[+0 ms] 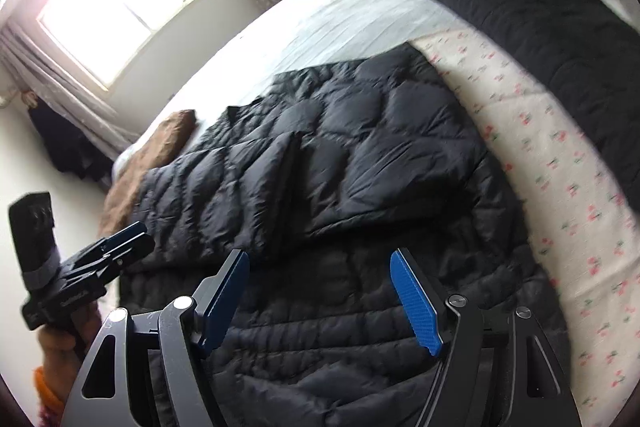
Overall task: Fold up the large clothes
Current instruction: 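Grasp the jacket edge with the right tool and fold it over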
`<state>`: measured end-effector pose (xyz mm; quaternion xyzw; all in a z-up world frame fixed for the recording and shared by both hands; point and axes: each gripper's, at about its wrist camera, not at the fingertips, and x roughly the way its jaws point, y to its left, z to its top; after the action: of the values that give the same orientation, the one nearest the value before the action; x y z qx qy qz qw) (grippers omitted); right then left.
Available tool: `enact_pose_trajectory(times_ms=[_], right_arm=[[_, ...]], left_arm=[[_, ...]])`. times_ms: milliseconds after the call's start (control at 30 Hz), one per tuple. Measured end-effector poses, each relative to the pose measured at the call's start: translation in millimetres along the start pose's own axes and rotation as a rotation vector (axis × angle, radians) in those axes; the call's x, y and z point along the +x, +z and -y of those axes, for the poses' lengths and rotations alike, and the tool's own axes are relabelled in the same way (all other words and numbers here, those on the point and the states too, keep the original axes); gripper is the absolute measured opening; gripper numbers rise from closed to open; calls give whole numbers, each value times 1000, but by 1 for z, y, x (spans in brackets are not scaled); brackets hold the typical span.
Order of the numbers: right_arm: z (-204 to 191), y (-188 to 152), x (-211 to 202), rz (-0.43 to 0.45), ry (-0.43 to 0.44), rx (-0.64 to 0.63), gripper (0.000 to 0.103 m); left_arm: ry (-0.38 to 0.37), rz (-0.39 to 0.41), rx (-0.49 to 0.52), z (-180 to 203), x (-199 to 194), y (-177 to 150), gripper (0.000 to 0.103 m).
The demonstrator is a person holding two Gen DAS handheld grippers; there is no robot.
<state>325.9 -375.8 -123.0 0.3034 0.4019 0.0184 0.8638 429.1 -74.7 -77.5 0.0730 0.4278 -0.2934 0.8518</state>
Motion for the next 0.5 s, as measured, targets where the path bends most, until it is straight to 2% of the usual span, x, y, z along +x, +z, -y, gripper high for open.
enact_pose_trajectory(times_ms=[200,300,367,400,467,500], right_arm=[[-16,13,24,-71,170,54,74],[-18,28,56,-112,117,68,74],[-16,33,78,-147,63,87,73],[-16,34,88,-168,36,90,69],[-21,37,103,-190,-12,67,48],[-26,39,108,-196,-18,42,22]], left_arm=[[113,-18,-14,-63,-10,-4,67],[165,-11,-32,-97,-9,1,67],[167,-13,-52,-115,-9,3,66],[162,-13,-69,-124,-7,5,63],[145,-18,-92,-137,-2,9,58],[141,-19,-96,-139,1,11,56]])
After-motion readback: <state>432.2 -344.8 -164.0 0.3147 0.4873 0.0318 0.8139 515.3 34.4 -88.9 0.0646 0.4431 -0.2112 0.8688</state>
